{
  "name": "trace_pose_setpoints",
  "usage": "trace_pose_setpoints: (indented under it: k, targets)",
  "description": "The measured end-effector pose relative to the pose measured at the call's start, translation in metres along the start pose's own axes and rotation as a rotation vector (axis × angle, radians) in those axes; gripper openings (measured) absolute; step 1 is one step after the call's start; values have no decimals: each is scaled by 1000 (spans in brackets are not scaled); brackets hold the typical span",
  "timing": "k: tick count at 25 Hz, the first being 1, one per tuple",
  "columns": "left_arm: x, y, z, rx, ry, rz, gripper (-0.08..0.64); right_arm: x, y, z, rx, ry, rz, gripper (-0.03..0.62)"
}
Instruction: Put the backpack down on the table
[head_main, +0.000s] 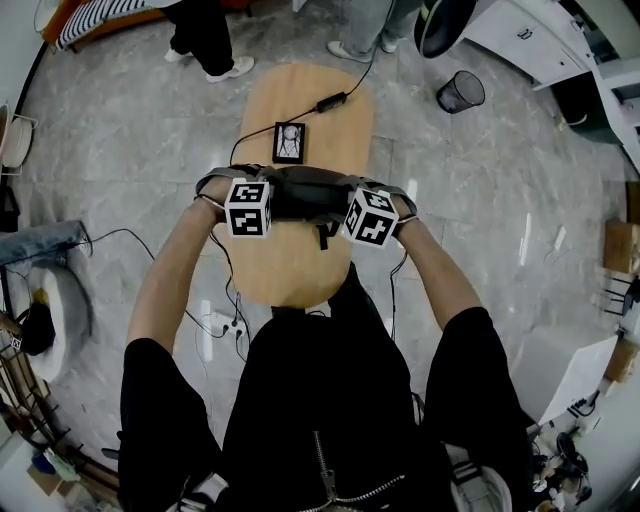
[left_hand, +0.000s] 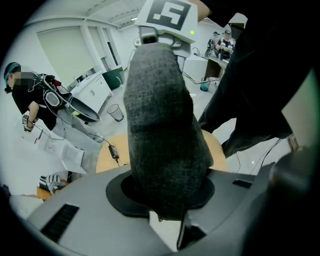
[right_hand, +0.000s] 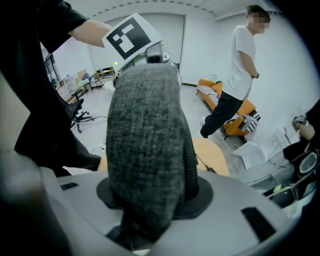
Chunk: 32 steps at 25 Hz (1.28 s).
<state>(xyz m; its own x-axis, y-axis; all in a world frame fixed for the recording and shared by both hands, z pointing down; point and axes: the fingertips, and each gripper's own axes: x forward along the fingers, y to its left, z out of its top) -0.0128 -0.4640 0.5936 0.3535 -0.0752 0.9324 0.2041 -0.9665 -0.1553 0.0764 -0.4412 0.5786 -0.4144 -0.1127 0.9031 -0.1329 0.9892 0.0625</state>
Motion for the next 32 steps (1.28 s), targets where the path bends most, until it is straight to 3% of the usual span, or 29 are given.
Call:
trace_pose_setpoints:
  k: [6, 11, 14, 19, 25, 32]
  targets:
    - [17, 19, -8, 23, 8, 38, 126, 18, -19, -8, -6, 6, -44, 179]
    - [49, -11, -16, 25, -4, 82, 135, 49, 8, -24, -31, 21, -60, 184]
    - [49, -20, -21, 25, -17, 127, 141, 53, 18, -19, -62, 27, -85, 190]
    - [53, -43, -33, 11, -23, 139, 164, 62, 37, -13, -103, 69, -109, 195]
    - [58, -77, -37, 42, -22, 131, 185, 64, 79, -11, -158, 106, -62, 266]
    - [62, -98, -38, 65, -8, 156, 198, 13, 106, 27, -65, -40, -40, 276]
